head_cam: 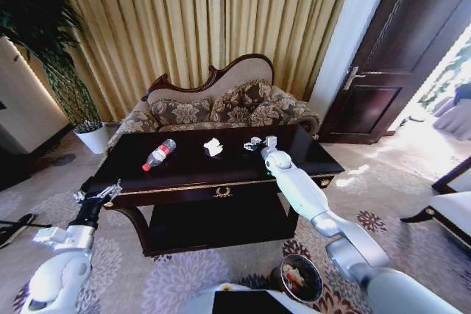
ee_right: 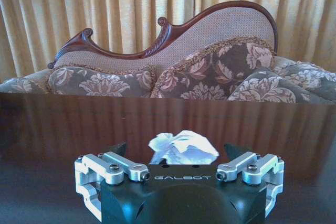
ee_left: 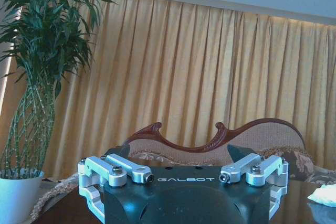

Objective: Move to the front of the table and place the trash on the table into the trash bin.

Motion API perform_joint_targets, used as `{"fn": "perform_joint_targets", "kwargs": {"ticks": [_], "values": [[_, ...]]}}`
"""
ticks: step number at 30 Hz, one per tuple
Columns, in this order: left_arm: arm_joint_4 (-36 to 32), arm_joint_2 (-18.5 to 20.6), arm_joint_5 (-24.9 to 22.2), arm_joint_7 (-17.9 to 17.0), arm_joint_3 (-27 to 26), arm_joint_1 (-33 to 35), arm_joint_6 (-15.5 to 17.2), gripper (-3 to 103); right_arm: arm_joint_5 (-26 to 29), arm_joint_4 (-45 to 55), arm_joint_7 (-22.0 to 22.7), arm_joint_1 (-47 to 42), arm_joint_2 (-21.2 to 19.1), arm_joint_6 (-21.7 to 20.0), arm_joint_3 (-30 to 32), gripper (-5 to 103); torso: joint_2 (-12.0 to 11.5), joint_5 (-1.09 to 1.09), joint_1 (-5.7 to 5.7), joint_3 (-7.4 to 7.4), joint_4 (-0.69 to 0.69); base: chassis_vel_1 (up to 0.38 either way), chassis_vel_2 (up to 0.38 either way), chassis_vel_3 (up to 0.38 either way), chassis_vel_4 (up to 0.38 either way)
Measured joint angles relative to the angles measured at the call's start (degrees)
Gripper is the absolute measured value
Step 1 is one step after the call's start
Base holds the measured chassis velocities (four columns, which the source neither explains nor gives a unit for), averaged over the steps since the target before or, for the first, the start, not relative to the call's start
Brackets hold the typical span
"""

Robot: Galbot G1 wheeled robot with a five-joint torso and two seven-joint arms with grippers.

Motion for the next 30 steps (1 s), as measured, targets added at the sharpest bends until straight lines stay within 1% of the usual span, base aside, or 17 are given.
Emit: {"fn": "perform_joint_targets", "kwargs": {"ticks": [1,4,6,8,11,12,14,15,18,19,21,22,25,27,28,29,30], "values": [[0.0,0.0,0.0,0.0,0.1,0.0,0.0,100,0.0,0.0,0.0,0.0,-0.1,0.1,0.0,102,0.0,0.0,0.0,0.0,0.0,0.0,0.0,0.0,0.0],[0.1,0.0,0.1,0.0,0.1,-0.1,0.0,100,0.0,0.0,0.0,0.0,-0.2,0.2,0.1,94,0.0,0.0,0.0,0.0,0.01,0.0,0.0,0.0,0.0],[0.2,0.0,0.1,0.1,0.1,-0.1,0.0,100,0.0,-0.1,-0.1,-0.2,-0.2,0.5,0.1,84,0.0,0.0,0.0,0.0,0.01,0.0,0.0,0.0,0.0],[0.2,0.0,0.1,0.1,0.1,-0.1,0.0,100,0.0,-0.2,-0.1,-0.2,-0.1,0.6,0.1,84,0.0,0.0,0.0,0.0,0.01,0.0,0.0,0.0,0.0],[0.3,0.0,0.1,0.3,0.0,0.0,0.0,100,-0.3,-0.4,-0.1,-0.3,0.2,0.8,0.0,68,0.0,0.0,0.0,0.0,0.01,0.0,0.0,0.0,0.0],[0.3,0.0,0.1,0.3,0.0,0.0,0.0,100,-0.3,-0.4,-0.1,-0.3,0.2,0.8,0.0,68,0.0,0.0,0.0,0.0,0.01,0.0,0.0,0.0,0.0],[0.5,0.0,0.1,0.4,-0.1,0.0,-0.2,100,-0.4,-0.5,-0.1,-0.3,0.3,0.9,-0.1,57,0.0,0.0,0.0,0.0,0.02,0.0,0.0,0.0,0.0],[0.5,0.0,0.1,0.4,-0.1,0.0,-0.2,100,-0.4,-0.5,-0.1,-0.3,0.3,0.9,-0.1,57,0.0,0.0,0.0,0.0,0.02,0.0,0.0,0.0,0.0],[0.7,-0.1,0.0,0.6,-0.2,0.1,-0.4,100,-0.4,-0.5,-0.2,-0.3,0.3,0.9,-0.2,41,0.0,0.0,0.0,0.0,0.02,0.0,0.0,0.0,0.0],[0.7,-0.1,0.0,0.6,-0.2,0.1,-0.4,100,-0.4,-0.5,-0.2,-0.3,0.3,0.9,-0.2,41,0.0,0.0,0.0,0.0,0.02,0.0,0.0,0.0,0.0],[0.8,-0.2,0.0,0.7,-0.2,0.1,-0.5,100,-0.4,-0.4,-0.2,-0.4,0.2,0.9,-0.2,30,0.0,0.0,0.0,0.0,0.01,0.0,0.0,0.0,0.0],[0.8,-0.2,0.0,0.7,-0.2,0.1,-0.5,100,-0.4,-0.4,-0.2,-0.4,0.2,0.9,-0.2,30,0.0,0.0,0.0,0.0,0.01,0.0,0.0,0.0,0.0],[0.9,-0.2,0.0,0.8,-0.2,0.1,-0.7,100,-0.4,-0.1,-0.2,-0.4,0.1,1.0,-0.2,14,0.0,0.0,0.0,0.0,0.01,0.0,0.0,0.0,0.0],[0.9,-0.2,0.0,0.8,-0.2,0.1,-0.7,100,-0.4,0.1,-0.2,-0.5,0.1,1.0,-0.2,14,0.0,0.0,0.0,0.0,0.01,0.0,0.0,0.0,0.0],[0.9,-0.2,0.0,0.8,-0.2,0.1,-0.7,100,-0.3,0.3,-0.2,-0.5,0.1,1.0,-0.1,8,0.0,0.0,0.0,0.0,0.01,0.0,0.0,0.0,0.0],[0.9,-0.2,0.0,0.8,-0.2,0.1,-0.7,100,-0.3,0.3,-0.2,-0.5,0.1,1.0,-0.1,8,0.0,0.0,0.0,0.0,0.01,0.0,0.0,0.0,0.0],[0.9,-0.2,0.0,0.8,-0.2,0.1,-0.7,100,-0.1,1.1,-0.2,-0.8,0.0,1.0,0.1,2,0.0,0.0,0.0,0.0,0.02,0.0,0.0,0.0,0.0]]}}
